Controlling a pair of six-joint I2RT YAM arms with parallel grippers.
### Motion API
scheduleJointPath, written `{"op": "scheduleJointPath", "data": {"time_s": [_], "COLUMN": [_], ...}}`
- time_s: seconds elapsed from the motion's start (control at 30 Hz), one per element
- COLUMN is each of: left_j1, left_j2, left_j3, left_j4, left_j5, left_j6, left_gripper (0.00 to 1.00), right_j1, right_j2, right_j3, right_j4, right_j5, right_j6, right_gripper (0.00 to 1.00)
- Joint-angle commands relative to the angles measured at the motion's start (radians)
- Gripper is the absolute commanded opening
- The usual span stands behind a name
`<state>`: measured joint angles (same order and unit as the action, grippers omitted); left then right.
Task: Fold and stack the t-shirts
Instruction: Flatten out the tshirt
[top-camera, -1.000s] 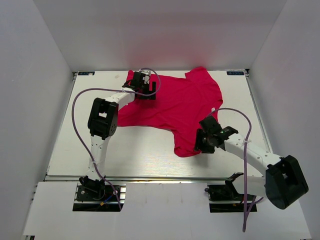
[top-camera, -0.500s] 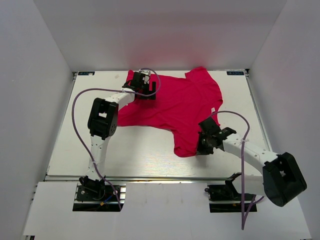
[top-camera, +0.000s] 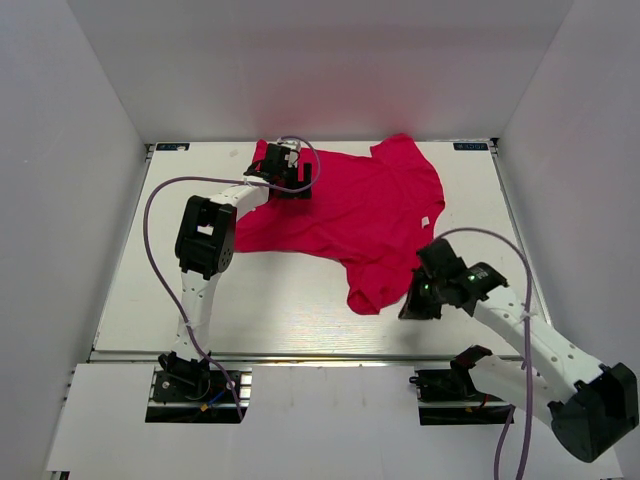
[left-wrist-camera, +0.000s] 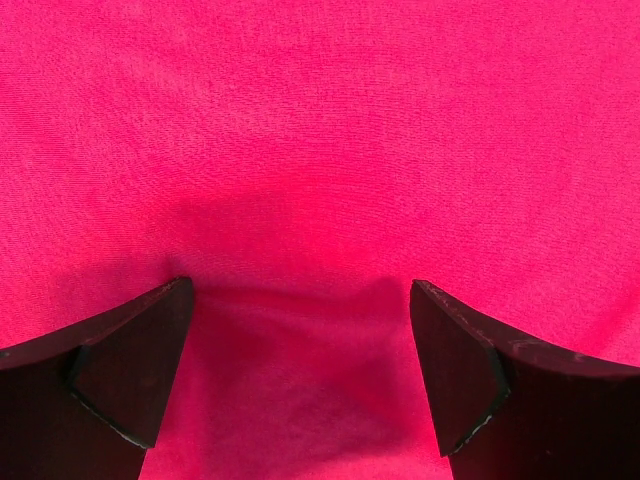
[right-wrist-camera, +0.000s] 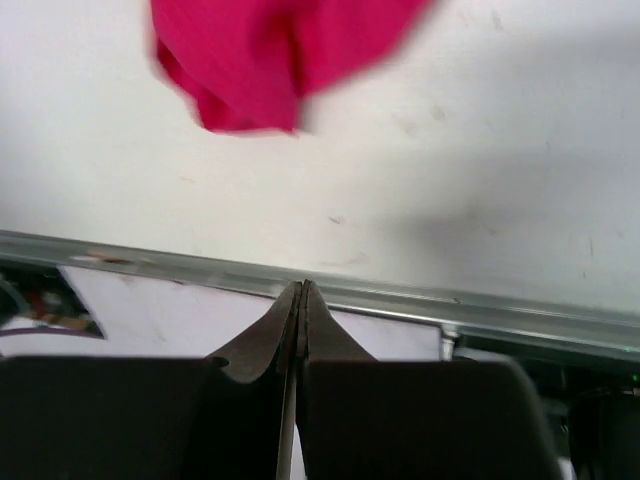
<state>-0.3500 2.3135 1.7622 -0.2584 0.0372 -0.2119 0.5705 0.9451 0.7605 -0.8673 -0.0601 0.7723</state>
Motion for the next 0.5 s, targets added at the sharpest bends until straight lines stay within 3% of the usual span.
{"op": "scheduleJointPath", "data": {"time_s": [0.0, 0.1, 0.17, 0.23, 0.47], "left_j1": [0.017, 0.017, 0.017, 0.017, 0.017], "left_j2": [0.043, 0.052, 0.052, 0.052, -0.029], "left_j3": [-0.046, -0.036, -0.036, -0.027, 0.02], "left_j4": [-0.119, -0.119, -0.119, -0.128, -0.14], "left_j5": [-0.013, -0.013, -0.004, 0.009, 0.038], "left_j6": [-0.021, -0.021, -0.021, -0.021, 0.011], "left_gripper": [1.0, 1.0, 1.0, 1.0, 1.0], "right_j1": [0.002, -0.003, 0.0, 0.0, -0.004], "right_j2": [0.04, 0.049, 0.037, 0.034, 0.159], "right_j3": [-0.157, -0.233, -0.202, -0.133, 0.029], "right_j4": [-0.052, -0.004, -0.004, 0.022, 0.154], "right_j5": [-0.101, -0.116, -0.075, -0.034, 0.055], "right_j6": [0.03, 0.006, 0.004, -0.019, -0.157], "right_gripper": [0.0, 0.0, 0.14, 0.15, 0.58]}}
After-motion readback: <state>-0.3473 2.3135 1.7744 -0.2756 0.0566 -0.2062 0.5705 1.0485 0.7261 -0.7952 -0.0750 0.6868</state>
